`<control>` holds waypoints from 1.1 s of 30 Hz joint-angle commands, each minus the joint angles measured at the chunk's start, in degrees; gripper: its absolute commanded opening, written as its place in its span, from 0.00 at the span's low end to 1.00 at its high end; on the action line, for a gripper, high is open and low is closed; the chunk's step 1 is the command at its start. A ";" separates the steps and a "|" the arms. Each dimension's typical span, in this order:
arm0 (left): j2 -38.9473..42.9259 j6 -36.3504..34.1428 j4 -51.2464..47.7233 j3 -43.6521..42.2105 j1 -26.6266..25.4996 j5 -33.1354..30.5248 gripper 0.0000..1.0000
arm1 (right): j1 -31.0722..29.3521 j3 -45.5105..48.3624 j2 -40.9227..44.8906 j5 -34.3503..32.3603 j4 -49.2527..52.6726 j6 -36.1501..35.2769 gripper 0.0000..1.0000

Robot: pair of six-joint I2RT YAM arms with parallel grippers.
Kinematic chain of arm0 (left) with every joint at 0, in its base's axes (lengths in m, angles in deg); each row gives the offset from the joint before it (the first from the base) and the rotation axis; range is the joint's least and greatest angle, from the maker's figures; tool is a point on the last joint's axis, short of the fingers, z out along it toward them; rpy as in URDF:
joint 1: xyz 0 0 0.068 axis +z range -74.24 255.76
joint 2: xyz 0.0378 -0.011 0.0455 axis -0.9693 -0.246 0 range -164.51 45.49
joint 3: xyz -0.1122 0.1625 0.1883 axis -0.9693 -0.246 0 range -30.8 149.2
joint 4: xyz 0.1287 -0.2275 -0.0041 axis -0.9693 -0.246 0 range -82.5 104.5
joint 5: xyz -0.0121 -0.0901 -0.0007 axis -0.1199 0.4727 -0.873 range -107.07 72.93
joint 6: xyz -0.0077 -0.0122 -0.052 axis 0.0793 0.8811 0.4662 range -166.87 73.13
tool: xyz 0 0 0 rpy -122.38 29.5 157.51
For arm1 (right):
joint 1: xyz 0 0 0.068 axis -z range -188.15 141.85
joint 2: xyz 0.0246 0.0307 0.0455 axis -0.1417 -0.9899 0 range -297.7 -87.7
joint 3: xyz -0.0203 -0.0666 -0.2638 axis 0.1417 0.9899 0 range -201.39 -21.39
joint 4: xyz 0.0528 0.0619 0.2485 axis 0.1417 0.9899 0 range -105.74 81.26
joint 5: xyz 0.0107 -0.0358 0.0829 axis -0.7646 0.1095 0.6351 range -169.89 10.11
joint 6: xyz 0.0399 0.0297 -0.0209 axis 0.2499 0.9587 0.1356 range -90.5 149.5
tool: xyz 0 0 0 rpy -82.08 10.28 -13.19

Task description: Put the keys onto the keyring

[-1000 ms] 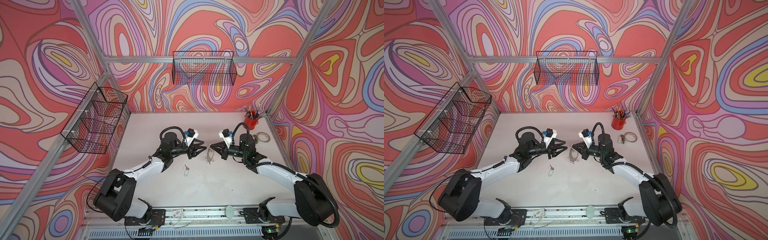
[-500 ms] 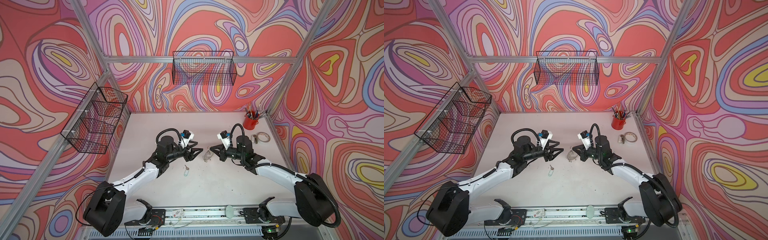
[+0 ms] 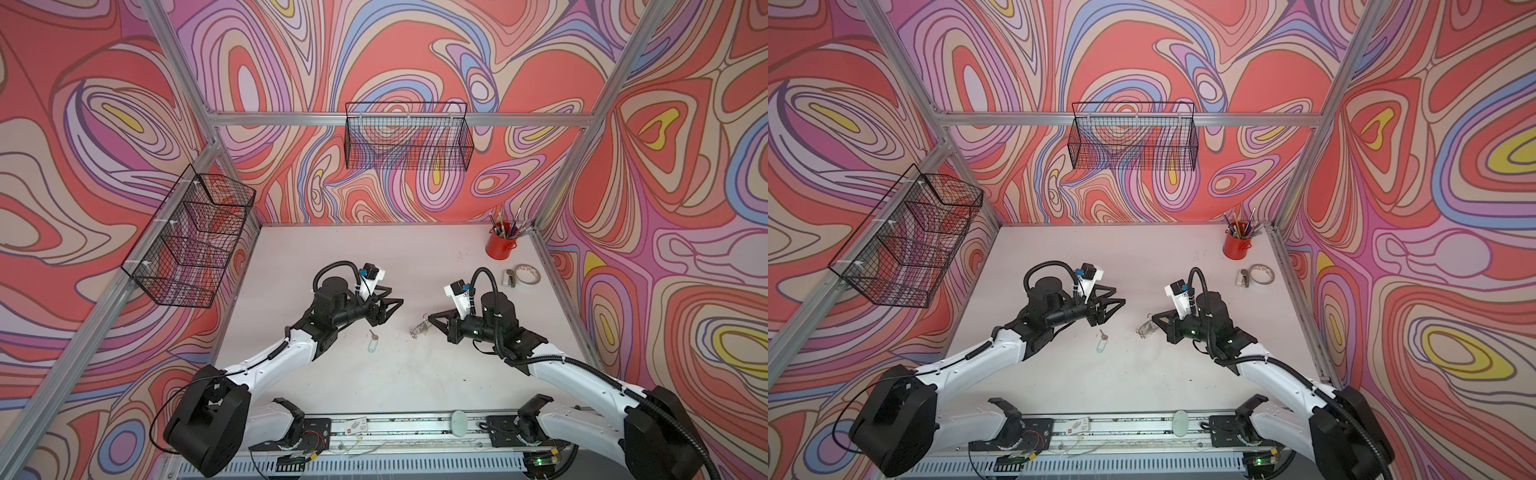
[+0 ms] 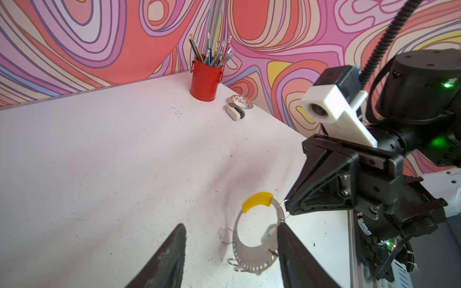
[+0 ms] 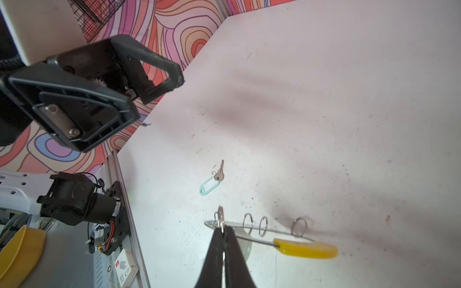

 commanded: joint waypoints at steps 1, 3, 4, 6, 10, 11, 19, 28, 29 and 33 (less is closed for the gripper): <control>0.00 1.93 0.83 -0.50 -0.16 -1.76 0.60 | -1.56 1.10 3.96 -3.68 1.82 3.53 0.00; 0.11 2.38 1.44 -0.84 -0.15 -1.94 0.60 | -1.96 1.46 6.04 -4.84 2.61 4.89 0.00; 0.10 2.40 1.42 -0.78 -0.17 -1.94 0.60 | -1.97 1.91 6.73 -5.56 2.60 5.61 0.00; -0.02 2.32 1.36 -0.77 -0.19 -1.94 0.60 | -1.97 2.26 6.37 -6.94 2.95 5.77 0.00; 0.02 2.35 1.43 -0.77 -0.23 -2.29 0.60 | -1.97 3.55 0.28 -7.22 -0.04 5.39 0.00; 0.02 2.32 1.44 -0.76 -0.24 -2.33 0.60 | -1.97 3.70 -1.94 -7.10 -0.89 5.34 0.00; 0.66 1.61 0.81 -0.68 -0.24 -3.06 0.60 | -1.97 0.66 -10.56 -9.39 -6.25 5.21 0.00; 2.10 2.65 0.78 -1.38 -0.23 -4.49 0.60 | -1.89 -12.13 -25.30 -11.48 -3.10 1.25 0.00; 2.39 2.82 0.73 -1.62 -0.26 -4.65 0.60 | -1.89 -13.79 -27.24 -11.04 -1.88 0.45 0.00; 3.52 3.10 0.65 -2.46 -0.23 -4.90 0.60 | -1.74 -19.45 -33.91 -10.43 1.22 -0.91 0.00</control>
